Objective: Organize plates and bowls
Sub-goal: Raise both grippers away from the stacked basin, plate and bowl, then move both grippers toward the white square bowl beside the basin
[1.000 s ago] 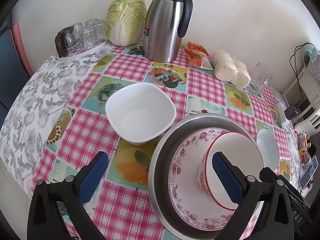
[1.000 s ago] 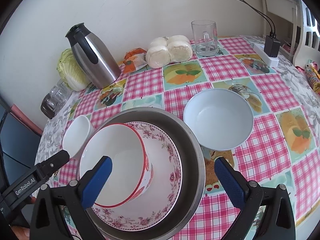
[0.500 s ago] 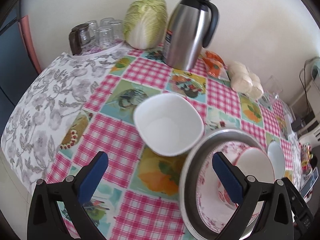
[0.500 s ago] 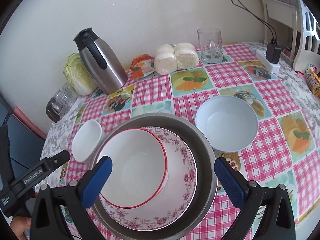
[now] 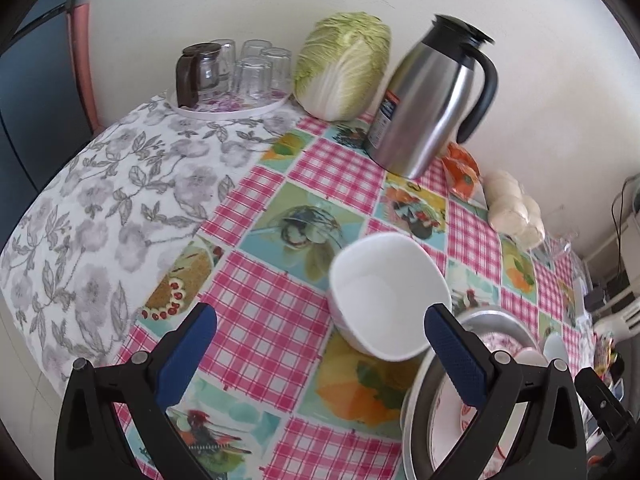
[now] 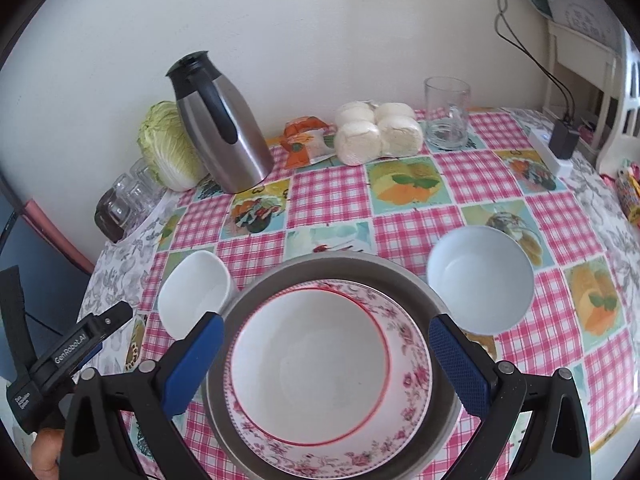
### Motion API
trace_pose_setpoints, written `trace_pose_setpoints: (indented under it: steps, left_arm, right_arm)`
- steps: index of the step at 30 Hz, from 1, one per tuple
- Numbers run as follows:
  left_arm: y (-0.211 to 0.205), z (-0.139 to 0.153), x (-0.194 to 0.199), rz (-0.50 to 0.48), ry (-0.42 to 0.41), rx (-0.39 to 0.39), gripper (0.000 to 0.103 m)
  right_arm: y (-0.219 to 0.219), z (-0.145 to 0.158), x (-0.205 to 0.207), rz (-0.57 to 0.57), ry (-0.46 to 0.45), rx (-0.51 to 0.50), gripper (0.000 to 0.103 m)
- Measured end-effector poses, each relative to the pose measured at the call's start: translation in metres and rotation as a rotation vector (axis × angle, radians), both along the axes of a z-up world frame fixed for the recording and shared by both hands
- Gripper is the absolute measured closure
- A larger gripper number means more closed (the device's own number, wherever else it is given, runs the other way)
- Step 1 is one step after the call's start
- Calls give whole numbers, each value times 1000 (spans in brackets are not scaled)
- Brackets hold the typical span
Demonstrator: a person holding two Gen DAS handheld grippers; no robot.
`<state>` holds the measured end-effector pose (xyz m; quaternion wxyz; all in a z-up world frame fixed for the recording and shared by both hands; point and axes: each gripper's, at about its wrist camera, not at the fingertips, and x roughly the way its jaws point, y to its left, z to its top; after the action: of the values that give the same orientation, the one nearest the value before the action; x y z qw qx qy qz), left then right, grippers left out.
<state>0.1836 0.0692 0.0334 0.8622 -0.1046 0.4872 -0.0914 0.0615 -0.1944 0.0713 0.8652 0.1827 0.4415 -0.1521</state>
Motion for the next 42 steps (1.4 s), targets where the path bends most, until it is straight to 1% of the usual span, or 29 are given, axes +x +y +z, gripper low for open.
trace_pose_setpoints:
  steps: [7, 14, 20, 24, 30, 32, 34, 37, 42]
  left_arm:
    - [5, -7, 10, 13, -3, -29, 0]
    - [11, -11, 16, 41, -41, -87, 0]
    - [21, -14, 25, 78, -75, -144, 0]
    - [25, -16, 29, 92, -97, -150, 0]
    - [29, -29, 39, 97, -70, -180, 0]
    - [30, -34, 43, 98, -48, -192, 0]
    - [31, -39, 44, 95, -27, -190, 0]
    - [31, -45, 47, 88, 2, -164, 0]
    - [31, -55, 49, 72, 36, -191, 0]
  right_arm:
    - [14, 11, 24, 35, 30, -39, 0]
    - [24, 21, 45, 47, 52, -66, 0]
    - [32, 15, 58, 59, 84, -78, 0]
    - [36, 8, 68, 62, 98, -76, 0]
    - [46, 2, 85, 82, 112, -89, 0]
    - [50, -1, 91, 87, 117, -95, 0]
    - [54, -4, 97, 94, 121, -93, 0]
    - [62, -11, 106, 111, 132, -94, 0]
    - [74, -22, 118, 147, 153, -98, 0]
